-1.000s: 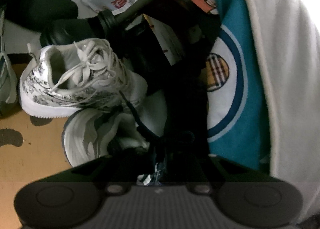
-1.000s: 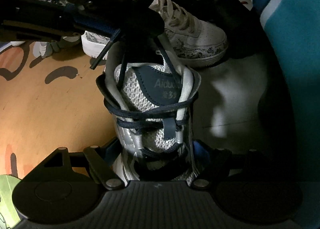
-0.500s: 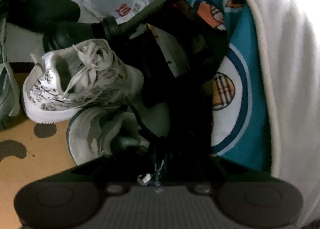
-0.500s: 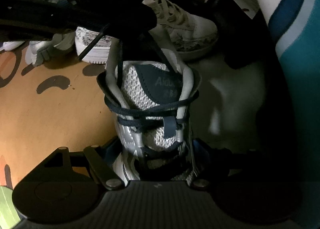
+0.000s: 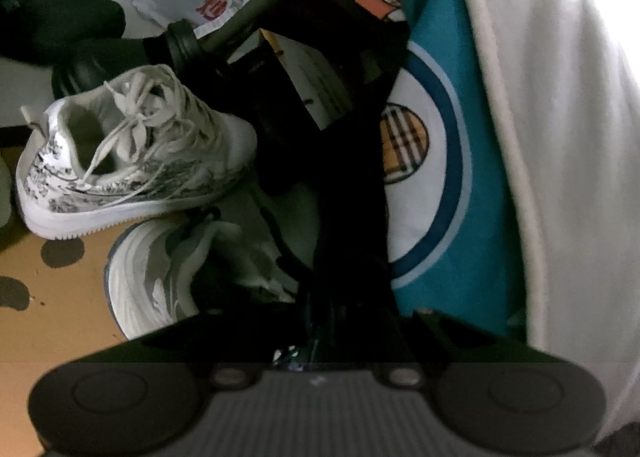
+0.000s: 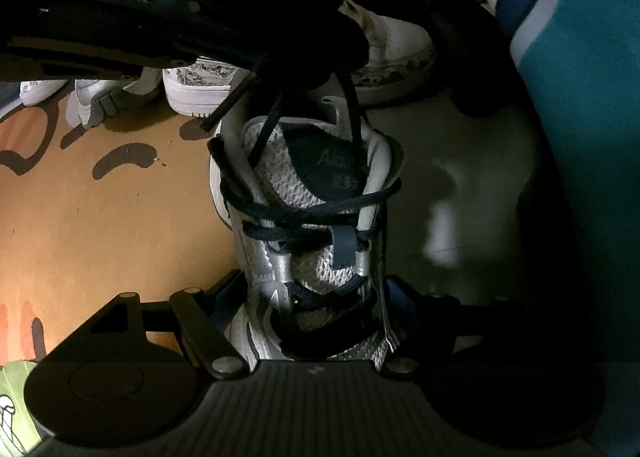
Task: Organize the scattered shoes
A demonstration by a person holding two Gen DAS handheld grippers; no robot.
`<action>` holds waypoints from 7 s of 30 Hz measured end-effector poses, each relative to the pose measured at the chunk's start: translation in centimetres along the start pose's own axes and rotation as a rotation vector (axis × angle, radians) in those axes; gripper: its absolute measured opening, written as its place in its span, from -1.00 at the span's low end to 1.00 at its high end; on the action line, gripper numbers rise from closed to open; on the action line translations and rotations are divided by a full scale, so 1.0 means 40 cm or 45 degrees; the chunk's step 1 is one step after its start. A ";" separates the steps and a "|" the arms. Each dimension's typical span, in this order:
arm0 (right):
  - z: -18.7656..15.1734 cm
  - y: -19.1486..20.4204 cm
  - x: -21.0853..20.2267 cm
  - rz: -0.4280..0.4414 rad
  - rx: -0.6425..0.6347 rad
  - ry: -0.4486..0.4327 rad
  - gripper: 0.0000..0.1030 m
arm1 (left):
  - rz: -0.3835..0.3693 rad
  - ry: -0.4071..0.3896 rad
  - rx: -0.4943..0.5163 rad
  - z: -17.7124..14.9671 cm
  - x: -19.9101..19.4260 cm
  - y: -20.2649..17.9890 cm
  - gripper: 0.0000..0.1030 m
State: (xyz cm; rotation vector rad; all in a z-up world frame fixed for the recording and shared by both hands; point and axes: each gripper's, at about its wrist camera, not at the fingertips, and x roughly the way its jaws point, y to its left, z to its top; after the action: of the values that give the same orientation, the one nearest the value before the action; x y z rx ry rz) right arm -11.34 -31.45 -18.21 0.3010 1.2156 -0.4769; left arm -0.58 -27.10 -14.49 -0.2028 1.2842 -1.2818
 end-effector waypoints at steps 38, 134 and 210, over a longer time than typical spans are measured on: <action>0.021 0.032 0.006 -0.014 0.040 0.048 0.49 | 0.545 -0.165 -0.227 -0.012 -0.351 0.237 -0.48; 0.397 0.082 -0.545 0.711 -0.355 -0.134 0.68 | 0.949 -0.266 -0.012 0.251 -0.204 0.312 -0.73; 0.367 0.125 -0.499 0.565 -0.554 -0.126 0.68 | 0.742 -0.374 -0.002 0.132 -0.214 0.316 -0.12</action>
State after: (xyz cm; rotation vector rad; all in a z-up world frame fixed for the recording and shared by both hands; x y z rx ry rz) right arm -2.09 -30.21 5.29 0.1626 1.0834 0.1570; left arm 12.90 -18.49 -16.76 -0.0100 0.9900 -0.7201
